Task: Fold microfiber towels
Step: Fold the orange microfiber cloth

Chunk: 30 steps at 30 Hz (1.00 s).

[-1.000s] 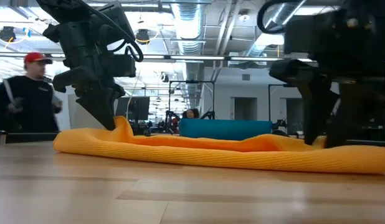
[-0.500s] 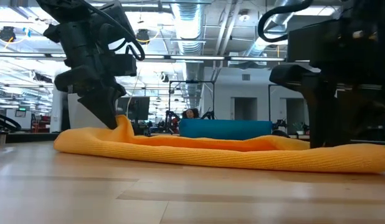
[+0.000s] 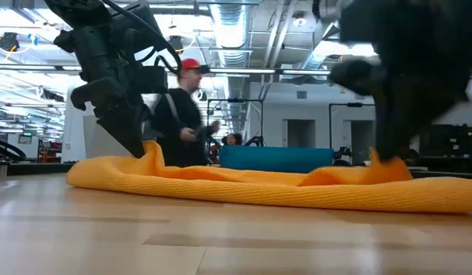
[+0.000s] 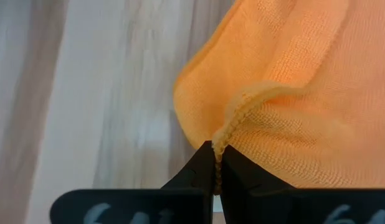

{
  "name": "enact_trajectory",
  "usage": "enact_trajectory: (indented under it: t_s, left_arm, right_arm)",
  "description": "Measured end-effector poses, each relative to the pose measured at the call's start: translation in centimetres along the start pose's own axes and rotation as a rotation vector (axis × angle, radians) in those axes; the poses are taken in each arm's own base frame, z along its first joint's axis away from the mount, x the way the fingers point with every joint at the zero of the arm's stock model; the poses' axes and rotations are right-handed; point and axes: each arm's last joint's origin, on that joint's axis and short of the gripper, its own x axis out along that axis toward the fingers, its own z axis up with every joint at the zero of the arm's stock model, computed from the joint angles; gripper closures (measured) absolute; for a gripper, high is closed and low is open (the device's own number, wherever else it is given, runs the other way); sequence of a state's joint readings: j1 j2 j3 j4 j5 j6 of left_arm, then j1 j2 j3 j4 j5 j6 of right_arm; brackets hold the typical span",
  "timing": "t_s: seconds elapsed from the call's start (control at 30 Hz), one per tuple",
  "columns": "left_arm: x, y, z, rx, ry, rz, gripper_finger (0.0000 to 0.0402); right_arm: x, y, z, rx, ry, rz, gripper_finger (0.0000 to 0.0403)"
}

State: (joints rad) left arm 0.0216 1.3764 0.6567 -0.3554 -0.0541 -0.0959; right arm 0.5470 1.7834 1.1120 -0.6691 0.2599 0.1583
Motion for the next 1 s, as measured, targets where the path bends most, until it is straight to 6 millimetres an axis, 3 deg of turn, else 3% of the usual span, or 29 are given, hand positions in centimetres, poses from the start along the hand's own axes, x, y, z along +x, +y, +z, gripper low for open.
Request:
enact_trajectory:
  t_s: [0.1,0.27,0.47,0.7,0.87,1.0]
  left_arm:
    - [-0.2,0.0,-0.1,-0.036,0.031,-0.019,0.0401]
    - [-2.0,0.1,1.0,-0.048,0.089,0.031,0.0401]
    - [-6.9,0.7,3.6,0.038,0.063,0.194,0.0401]
    - [-13.8,2.8,5.7,0.085,-0.002,0.397,0.0401]
    - [-17.6,3.8,6.2,0.081,-0.013,0.457,0.0401]
    - [-18.9,3.8,6.2,0.056,-0.005,0.460,0.0401]
  right_arm:
    - [-2.0,-1.1,0.2,0.109,-0.061,-0.007,0.0394]
    - [-6.5,-4.9,-0.5,0.329,-0.203,-0.147,0.0397]
    - [-11.5,-10.4,-3.4,0.538,-0.289,-0.352,0.0397]
    - [-16.1,-14.8,-6.9,0.641,-0.391,-0.582,0.0399]
    - [-18.5,-15.7,-8.9,0.686,-0.459,-0.642,0.0399]
    - [-18.7,-15.0,-9.0,0.668,-0.466,-0.609,0.0399]
